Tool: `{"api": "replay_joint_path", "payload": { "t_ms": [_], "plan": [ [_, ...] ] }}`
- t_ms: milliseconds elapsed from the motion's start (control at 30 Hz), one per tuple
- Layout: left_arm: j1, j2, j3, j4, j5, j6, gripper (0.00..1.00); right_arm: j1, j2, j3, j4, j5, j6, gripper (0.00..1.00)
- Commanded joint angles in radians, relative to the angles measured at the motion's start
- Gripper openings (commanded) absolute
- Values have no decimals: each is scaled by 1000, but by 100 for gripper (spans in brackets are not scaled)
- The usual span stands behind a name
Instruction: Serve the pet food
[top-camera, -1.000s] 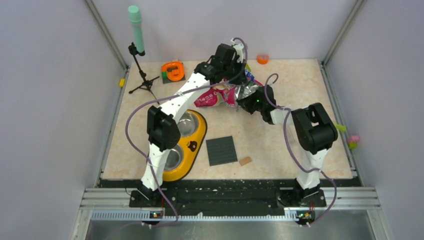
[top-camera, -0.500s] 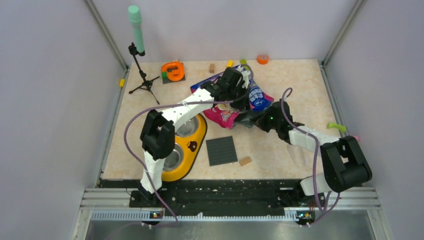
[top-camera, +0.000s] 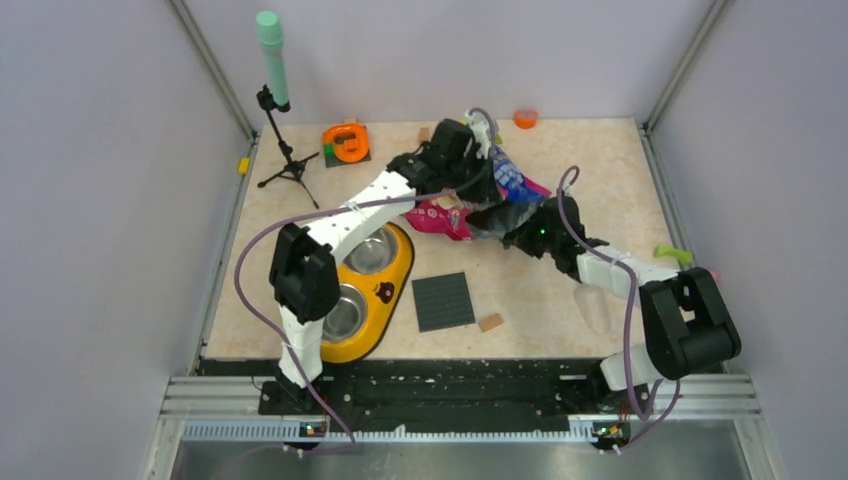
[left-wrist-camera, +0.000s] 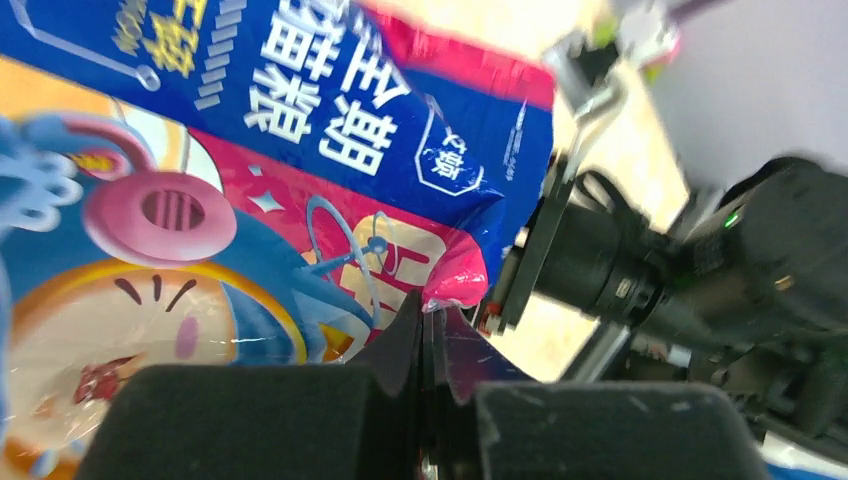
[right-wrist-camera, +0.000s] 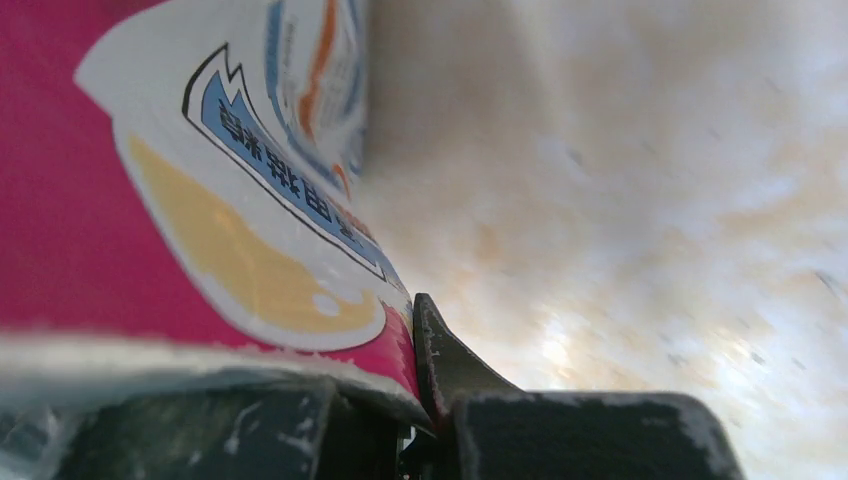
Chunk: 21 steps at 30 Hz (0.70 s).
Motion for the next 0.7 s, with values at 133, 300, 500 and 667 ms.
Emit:
{"api": "replay_joint_path", "payload": {
  "t_ms": [133, 300, 500, 667],
  "plan": [
    [-17, -14, -26, -21, 32, -58, 0, -13, -6, 136, -83, 47, -114, 0],
    [-16, -31, 156, -121, -101, 22, 0, -13, -37, 231, -100, 51, -144, 0],
    [-17, -63, -145, 15, -20, -80, 0, -24, 1, -45, -18, 106, -153, 0],
    [-16, -34, 31, -102, -35, 3, 0, -57, 20, 125, -57, 55, -173, 0]
  ]
}}
